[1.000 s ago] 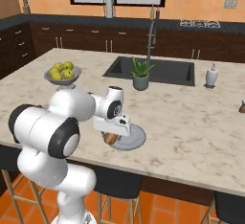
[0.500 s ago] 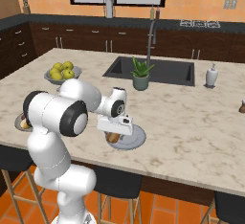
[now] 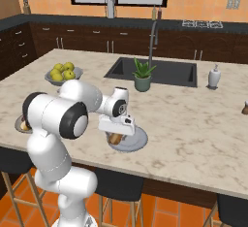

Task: Place one bun and one sausage from the bowl on each plate.

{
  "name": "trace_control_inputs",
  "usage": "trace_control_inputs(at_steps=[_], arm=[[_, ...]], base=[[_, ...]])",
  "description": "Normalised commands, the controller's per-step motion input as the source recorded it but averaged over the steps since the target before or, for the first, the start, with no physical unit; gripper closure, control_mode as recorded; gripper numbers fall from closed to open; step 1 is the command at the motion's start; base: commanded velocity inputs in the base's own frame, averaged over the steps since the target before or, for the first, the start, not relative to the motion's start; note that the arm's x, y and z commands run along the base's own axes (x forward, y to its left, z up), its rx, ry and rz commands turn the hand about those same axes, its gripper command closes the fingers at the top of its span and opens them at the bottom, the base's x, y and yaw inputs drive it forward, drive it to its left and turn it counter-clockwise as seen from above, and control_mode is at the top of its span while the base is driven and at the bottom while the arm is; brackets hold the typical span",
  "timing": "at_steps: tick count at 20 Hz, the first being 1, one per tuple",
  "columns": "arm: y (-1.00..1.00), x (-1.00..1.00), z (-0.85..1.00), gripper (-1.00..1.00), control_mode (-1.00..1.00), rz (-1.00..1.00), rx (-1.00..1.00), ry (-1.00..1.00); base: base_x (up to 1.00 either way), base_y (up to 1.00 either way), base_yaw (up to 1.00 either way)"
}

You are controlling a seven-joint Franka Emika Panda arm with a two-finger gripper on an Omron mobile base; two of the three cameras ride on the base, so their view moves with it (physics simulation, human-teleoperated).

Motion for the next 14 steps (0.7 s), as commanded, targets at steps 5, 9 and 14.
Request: trace_control_inputs(at_steps=[5, 9, 14], arm=[[0.0, -0.08, 0.09, -1.0, -1.0, 0.0, 0.0, -0.05], [0.0, -0.61, 0.6, -1.0, -1.0, 0.0, 0.0, -0.2], [0.0, -0.89, 0.78, -1.0, -1.0, 0.0, 0.0, -0.13]], base=[[0.0, 0.0, 0.0], [0.0, 0.0, 0.0], [0.0, 0.0, 0.0]])
